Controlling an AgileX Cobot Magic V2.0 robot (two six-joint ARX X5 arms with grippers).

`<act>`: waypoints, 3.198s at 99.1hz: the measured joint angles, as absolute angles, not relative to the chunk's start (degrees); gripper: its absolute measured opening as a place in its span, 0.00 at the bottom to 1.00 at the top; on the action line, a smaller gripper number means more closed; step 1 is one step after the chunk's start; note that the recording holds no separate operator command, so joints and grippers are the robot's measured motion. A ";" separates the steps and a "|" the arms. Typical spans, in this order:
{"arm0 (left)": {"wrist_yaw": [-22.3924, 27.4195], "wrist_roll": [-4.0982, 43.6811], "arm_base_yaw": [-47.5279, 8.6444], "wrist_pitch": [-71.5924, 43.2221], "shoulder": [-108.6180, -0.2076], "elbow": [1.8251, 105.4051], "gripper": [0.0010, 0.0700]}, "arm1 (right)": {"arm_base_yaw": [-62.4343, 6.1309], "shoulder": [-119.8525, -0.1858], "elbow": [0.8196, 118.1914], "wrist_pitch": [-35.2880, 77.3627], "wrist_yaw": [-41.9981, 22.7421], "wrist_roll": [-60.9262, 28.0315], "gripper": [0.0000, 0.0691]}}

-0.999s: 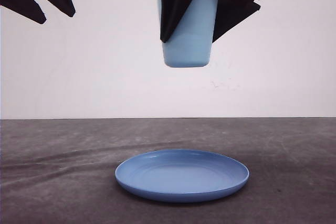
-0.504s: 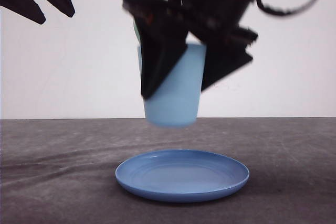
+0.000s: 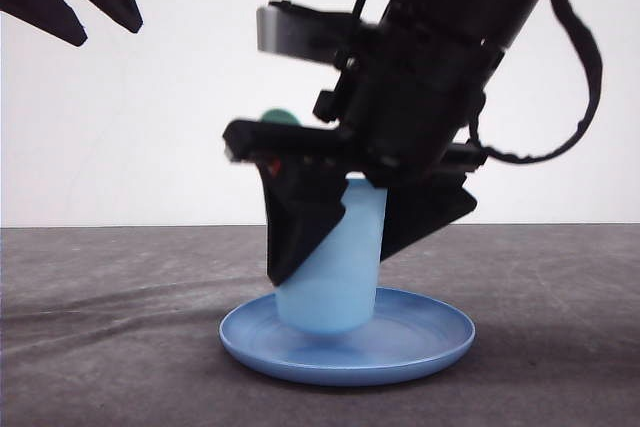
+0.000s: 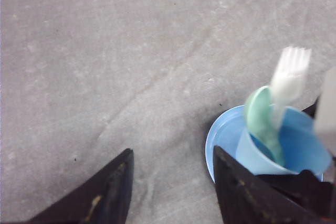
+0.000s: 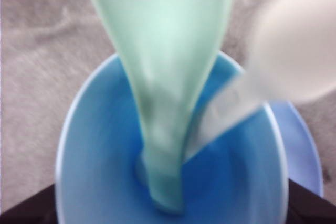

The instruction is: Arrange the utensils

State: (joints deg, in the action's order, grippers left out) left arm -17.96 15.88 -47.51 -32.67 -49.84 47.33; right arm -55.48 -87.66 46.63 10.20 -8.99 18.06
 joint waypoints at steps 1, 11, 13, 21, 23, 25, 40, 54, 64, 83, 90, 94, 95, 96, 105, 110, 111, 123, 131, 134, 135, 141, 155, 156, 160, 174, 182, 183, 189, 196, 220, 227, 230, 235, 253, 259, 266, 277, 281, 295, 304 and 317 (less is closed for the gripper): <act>-17.96 15.88 -47.51 -32.71 -49.84 47.33 0.39 | -55.48 -87.77 46.63 10.20 -9.02 18.09 0.59; -17.96 15.88 -47.51 -33.30 -49.84 47.33 0.39 | -55.46 -88.40 46.63 10.17 -9.15 18.09 0.59; -17.96 15.88 -47.51 -33.43 -49.84 47.33 0.39 | -55.46 -88.44 46.63 10.11 -9.15 18.09 0.59; -17.96 15.88 -47.51 -33.80 -49.84 47.33 0.39 | -55.46 -88.44 46.63 10.04 -9.19 18.09 0.59; -17.96 15.88 -47.51 -33.87 -49.84 47.33 0.39 | -55.46 -88.44 46.63 10.04 -9.19 18.09 0.59; -17.96 15.88 -47.51 -33.91 -49.84 47.33 0.39 | -55.46 -88.44 46.63 10.04 -9.19 18.11 0.59; -17.96 15.88 -47.51 -34.06 -49.84 47.33 0.39 | -55.46 -88.44 46.63 10.04 -9.17 18.35 0.66; -17.96 15.88 -47.51 -34.09 -49.84 47.33 0.39 | -55.46 -88.44 46.63 10.02 -9.17 18.52 0.82; -17.96 15.88 -47.51 -34.09 -49.84 47.33 0.39 | -55.44 -88.09 46.63 10.48 -9.02 18.52 0.84; -17.96 15.88 -47.51 -34.09 -49.84 47.33 0.39 | -55.46 -81.30 46.65 15.16 -8.40 18.55 0.85; -17.96 15.88 -47.51 -34.09 -49.84 47.33 0.39 | -55.46 -77.76 46.65 18.24 -7.55 18.55 0.85; -17.96 15.88 -47.51 -34.09 -49.84 47.33 0.39 | -55.46 -75.75 46.65 20.05 -7.46 18.55 0.85; -17.96 15.88 -47.51 -34.09 -49.84 47.33 0.39 | -55.46 -75.18 46.65 20.51 -7.46 18.55 0.85; -17.96 15.88 -47.51 -34.06 -49.84 47.33 0.39 | -55.46 -74.61 46.65 20.95 -7.44 18.55 0.85; -17.96 15.88 -47.51 -34.06 -49.84 47.33 0.39 | -55.46 -68.88 46.65 24.25 -7.49 18.52 0.85; -17.96 15.88 -47.51 -34.09 -49.84 47.33 0.39 | -55.46 -65.41 46.65 24.97 -7.51 18.52 0.85; -17.96 15.88 -47.51 -34.09 -49.84 47.33 0.39 | -55.46 -64.71 46.65 25.02 -7.51 18.55 0.85; -17.96 15.90 -47.51 -34.06 -49.84 47.33 0.39 | -55.46 -56.18 46.65 25.04 -9.37 18.50 0.85; -17.96 15.90 -47.51 -34.06 -49.84 47.33 0.39 | -55.46 -51.83 46.65 25.04 -11.64 18.44 0.85; -17.96 15.94 -47.51 -34.04 -49.84 47.33 0.39 | -55.46 -50.52 46.65 25.04 -12.36 18.33 0.85; -17.96 15.97 -47.51 -34.04 -49.84 47.33 0.39 | -55.44 -50.15 46.65 25.04 -12.56 18.26 0.85; -17.96 16.34 -47.51 -33.98 -49.84 47.33 0.39 | -55.44 -48.03 46.65 25.04 -13.74 17.96 0.85; -17.96 17.28 -47.51 -33.34 -49.84 47.33 0.39 | -55.46 -44.84 46.65 25.06 -15.88 16.71 0.85; -17.96 17.32 -47.51 -33.30 -49.84 47.33 0.39 | -55.46 -44.69 46.65 25.06 -16.12 16.69 0.85; -17.96 17.43 -47.51 -33.04 -49.84 47.33 0.39 | -55.46 -44.23 46.65 25.06 -16.97 16.47 0.85; -17.96 17.50 -47.51 -32.32 -49.84 47.33 0.39 | -55.44 -43.99 46.65 25.10 -18.35 16.29 0.72; -17.96 17.54 -47.51 -32.34 -49.84 47.33 0.28 | -55.46 -44.01 46.65 25.10 -18.35 16.27 0.39; -17.96 17.56 -47.51 -32.34 -49.84 47.33 0.25 | -55.46 -44.01 46.65 25.10 -18.35 16.25 0.35; -17.96 17.61 -47.51 -32.32 -49.84 47.33 0.10 | -55.44 -44.01 46.65 25.08 -18.41 15.90 0.14; -17.96 17.61 -47.51 -32.32 -49.84 47.33 0.04 | -55.46 -44.01 46.65 25.08 -19.25 15.81 0.05; -17.96 17.61 -47.51 -32.38 -49.84 47.33 0.02 | -55.46 -44.01 46.65 24.82 -19.70 15.66 0.00; -17.96 17.61 -47.51 -32.36 -49.84 47.33 0.02 | -55.44 -44.01 46.65 24.64 -19.73 15.66 0.00; -17.96 17.61 -47.51 -32.36 -49.84 47.33 0.02 | -55.44 -44.01 46.65 24.64 -19.73 15.66 0.00; -17.96 17.61 -47.51 -32.34 -49.84 47.33 0.02 | -55.44 -44.01 46.65 24.64 -19.73 15.66 0.00; -17.96 17.61 -47.51 -32.34 -49.84 47.33 0.02 | -55.44 -44.01 46.65 24.64 -19.73 15.66 0.00; -17.96 17.61 -47.51 -32.34 -49.84 47.33 0.02 | -55.44 -44.01 46.65 24.64 -19.73 15.66 0.00; -17.96 17.61 -47.51 -32.34 -49.84 47.33 0.02 | -55.46 -44.01 46.65 24.64 -19.73 15.66 0.00; -18.11 17.61 -47.51 -32.34 -49.84 47.33 0.02 | -55.44 -44.01 46.65 24.64 -19.73 15.66 0.00; -18.15 17.50 -47.51 -32.36 -49.84 47.33 0.02 | -55.44 -44.01 46.65 24.64 -19.73 15.66 0.00; -20.75 14.26 -46.89 -32.08 -49.67 47.33 0.02 | -55.44 -44.01 46.65 24.64 -19.73 15.66 0.00; -21.30 11.27 -44.73 -29.12 -48.80 47.33 0.02 | -55.46 -44.01 46.65 24.64 -19.73 15.66 0.00; -21.12 8.27 -39.31 -22.22 -46.63 46.76 0.02 | -55.44 -44.01 46.65 24.64 -19.73 15.66 0.00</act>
State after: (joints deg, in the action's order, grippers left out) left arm -21.12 8.27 -39.31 -22.22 -46.63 46.76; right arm -55.44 -44.01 46.65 24.64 -19.73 15.66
